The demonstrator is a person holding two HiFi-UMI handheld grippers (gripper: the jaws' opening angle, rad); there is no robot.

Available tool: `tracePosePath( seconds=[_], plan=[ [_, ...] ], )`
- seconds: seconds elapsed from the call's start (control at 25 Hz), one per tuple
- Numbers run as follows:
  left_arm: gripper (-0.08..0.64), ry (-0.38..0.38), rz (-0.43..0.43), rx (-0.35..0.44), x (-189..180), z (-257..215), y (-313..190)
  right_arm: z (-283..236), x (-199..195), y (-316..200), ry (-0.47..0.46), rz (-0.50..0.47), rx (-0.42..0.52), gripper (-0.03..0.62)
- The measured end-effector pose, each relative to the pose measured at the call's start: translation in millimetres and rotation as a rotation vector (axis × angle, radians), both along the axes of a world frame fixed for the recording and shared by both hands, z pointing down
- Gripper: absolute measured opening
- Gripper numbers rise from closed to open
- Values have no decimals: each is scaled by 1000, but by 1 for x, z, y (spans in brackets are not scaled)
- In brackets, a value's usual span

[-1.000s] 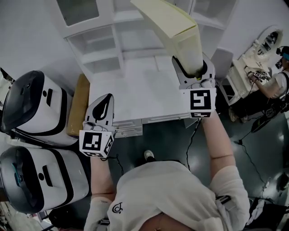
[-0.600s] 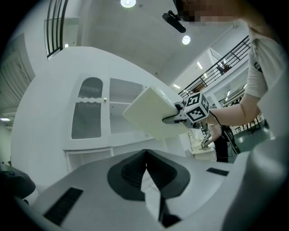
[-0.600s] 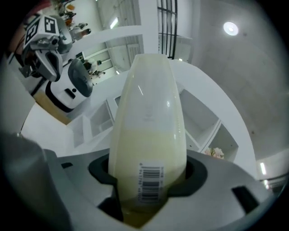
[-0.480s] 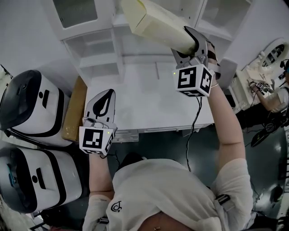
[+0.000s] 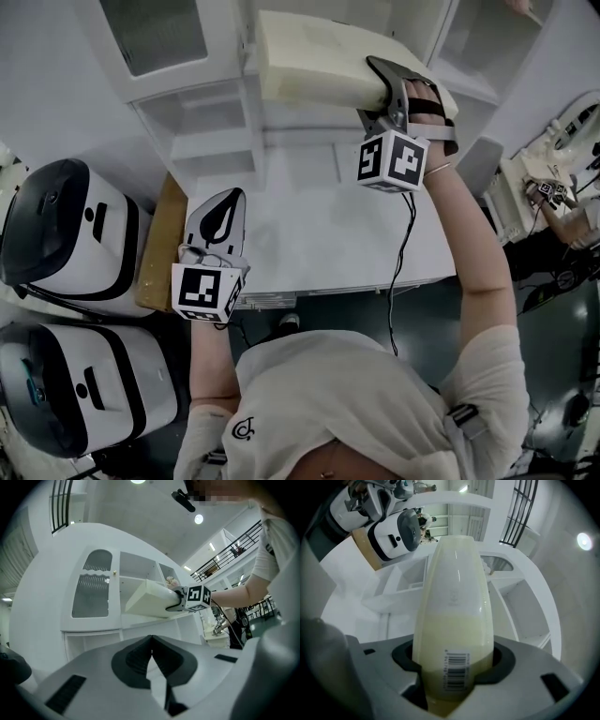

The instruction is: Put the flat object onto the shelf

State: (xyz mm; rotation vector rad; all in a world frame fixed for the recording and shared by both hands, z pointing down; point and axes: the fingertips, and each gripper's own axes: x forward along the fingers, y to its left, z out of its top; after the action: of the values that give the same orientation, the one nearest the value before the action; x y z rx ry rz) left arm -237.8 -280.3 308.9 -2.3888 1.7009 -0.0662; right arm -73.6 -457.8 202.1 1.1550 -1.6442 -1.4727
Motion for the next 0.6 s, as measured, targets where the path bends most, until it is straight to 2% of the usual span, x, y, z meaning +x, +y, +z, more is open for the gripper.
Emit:
tracePosePath(
  seconds=[0.36, 0.6],
  plan=[
    [12, 6, 55, 7, -18, 1, -51, 31, -30, -55, 197, 49, -46, 284],
    [12, -3, 79, -13, -26, 12, -80, 40, -42, -87, 209, 35, -105, 304]
  ],
)
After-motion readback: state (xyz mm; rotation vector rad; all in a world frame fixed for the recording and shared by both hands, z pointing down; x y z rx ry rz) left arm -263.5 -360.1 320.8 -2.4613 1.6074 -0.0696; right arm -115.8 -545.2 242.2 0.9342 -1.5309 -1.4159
